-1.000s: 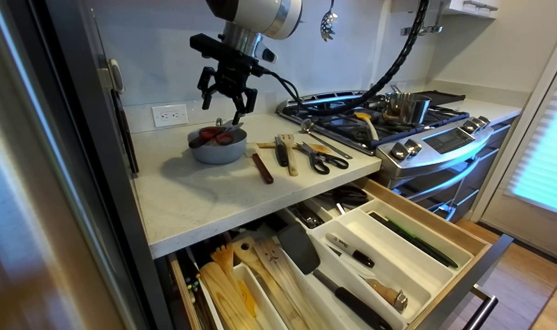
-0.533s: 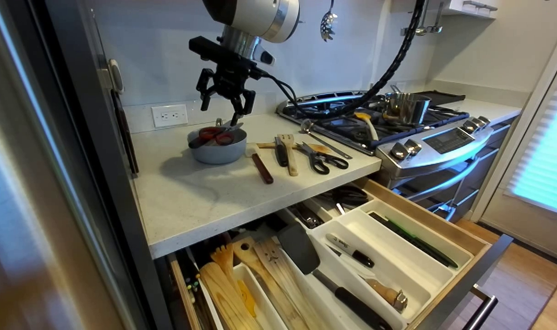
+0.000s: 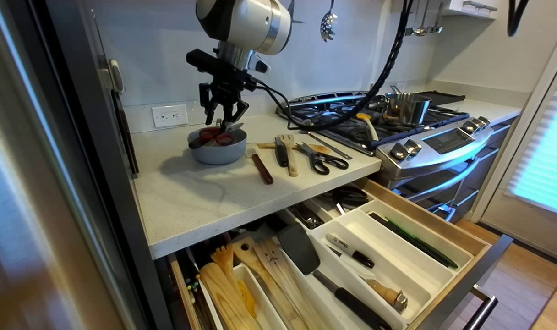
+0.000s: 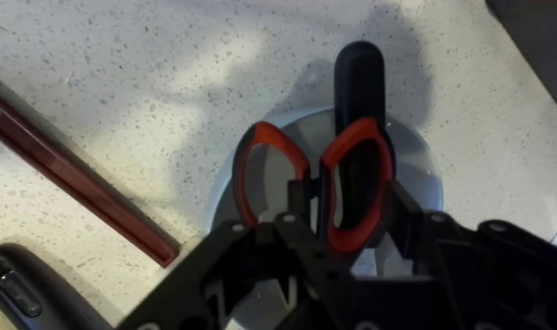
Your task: Remove the knife from the gray bowl top and put it on top of the pot on the stove
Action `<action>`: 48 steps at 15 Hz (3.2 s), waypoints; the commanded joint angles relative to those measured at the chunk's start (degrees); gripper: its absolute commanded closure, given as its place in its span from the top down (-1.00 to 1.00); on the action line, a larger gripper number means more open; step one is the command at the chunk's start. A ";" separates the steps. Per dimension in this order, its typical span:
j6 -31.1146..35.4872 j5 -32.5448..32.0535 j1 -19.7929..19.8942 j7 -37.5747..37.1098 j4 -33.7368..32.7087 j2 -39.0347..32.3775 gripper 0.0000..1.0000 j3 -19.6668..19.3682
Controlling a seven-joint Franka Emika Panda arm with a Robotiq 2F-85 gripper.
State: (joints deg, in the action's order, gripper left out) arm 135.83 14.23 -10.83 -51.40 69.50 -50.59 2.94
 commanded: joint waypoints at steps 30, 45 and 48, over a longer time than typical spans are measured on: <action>0.55 -0.23 -2.50 -1.79 -15.01 -12.25 0.76 0.30; 15.45 1.06 -2.52 -0.82 0.83 -0.07 -0.82 -0.32; 12.30 3.67 1.08 6.63 7.32 5.36 -0.82 5.48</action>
State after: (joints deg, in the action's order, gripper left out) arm 149.35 15.00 -13.07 -51.63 65.74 -53.16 3.39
